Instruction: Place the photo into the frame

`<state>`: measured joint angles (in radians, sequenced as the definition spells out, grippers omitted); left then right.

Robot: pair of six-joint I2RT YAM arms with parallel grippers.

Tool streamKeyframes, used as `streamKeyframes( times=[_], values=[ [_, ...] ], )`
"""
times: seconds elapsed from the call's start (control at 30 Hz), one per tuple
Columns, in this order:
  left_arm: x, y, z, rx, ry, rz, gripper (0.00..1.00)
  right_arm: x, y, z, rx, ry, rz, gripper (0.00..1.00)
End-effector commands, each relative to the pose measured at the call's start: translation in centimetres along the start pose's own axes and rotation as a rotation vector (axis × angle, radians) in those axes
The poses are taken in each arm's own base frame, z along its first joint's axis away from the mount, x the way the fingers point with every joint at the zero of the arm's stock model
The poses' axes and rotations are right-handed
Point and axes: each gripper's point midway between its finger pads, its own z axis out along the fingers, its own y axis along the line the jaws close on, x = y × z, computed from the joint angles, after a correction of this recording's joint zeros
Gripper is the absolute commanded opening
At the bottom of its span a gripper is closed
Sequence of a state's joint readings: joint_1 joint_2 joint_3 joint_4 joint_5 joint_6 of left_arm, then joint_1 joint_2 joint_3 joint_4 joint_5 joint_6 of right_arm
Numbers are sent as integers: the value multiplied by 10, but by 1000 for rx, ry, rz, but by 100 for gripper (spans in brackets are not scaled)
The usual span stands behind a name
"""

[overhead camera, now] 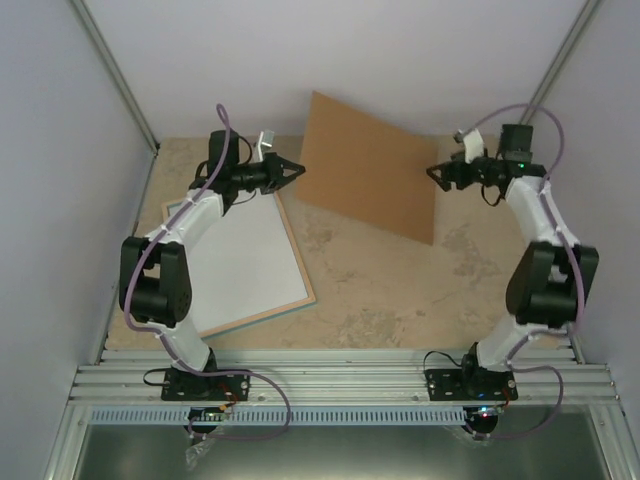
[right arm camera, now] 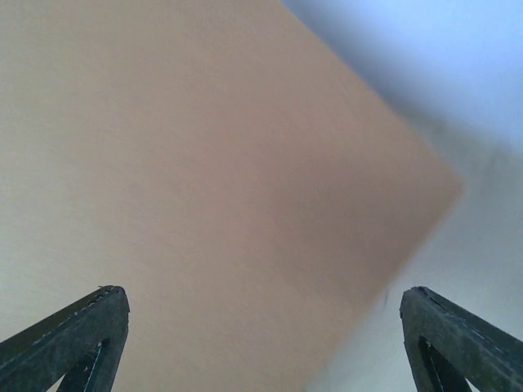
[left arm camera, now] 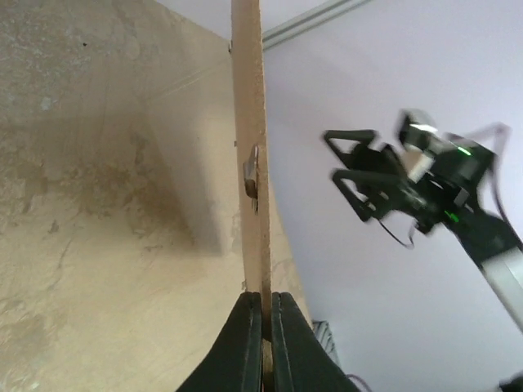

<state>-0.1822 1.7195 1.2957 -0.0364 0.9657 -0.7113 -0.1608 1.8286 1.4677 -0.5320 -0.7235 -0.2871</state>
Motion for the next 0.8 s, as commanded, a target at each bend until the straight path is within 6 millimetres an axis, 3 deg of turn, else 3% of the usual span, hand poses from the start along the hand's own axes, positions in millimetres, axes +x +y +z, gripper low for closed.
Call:
streamKeyframes(
  times=[0.0,0.2,0.33,0.5,0.63,0.73,0.77],
  values=[
    [-23,-27,-3,118,-50,-50,0,-42,74,4,117,-74,-453,91],
    [-28,-22,-8,128,-83,-132,0,-4,156,16,132,-56,-710,91],
    [-30,-21,-10,137,-91,-160,0,17,186,22,156,-62,-890,92],
    [-27,-17,-9,147,-95,-208,0,21,205,36,212,-94,-1055,90],
    [-22,-13,-9,156,-92,-250,0,-5,205,46,342,-155,-1136,75],
    [-19,-12,-10,154,-95,-273,0,-14,203,55,418,-159,-1203,68],
    [-18,-11,-11,152,-99,-282,0,-17,202,56,433,-159,-1217,61]
  ],
)
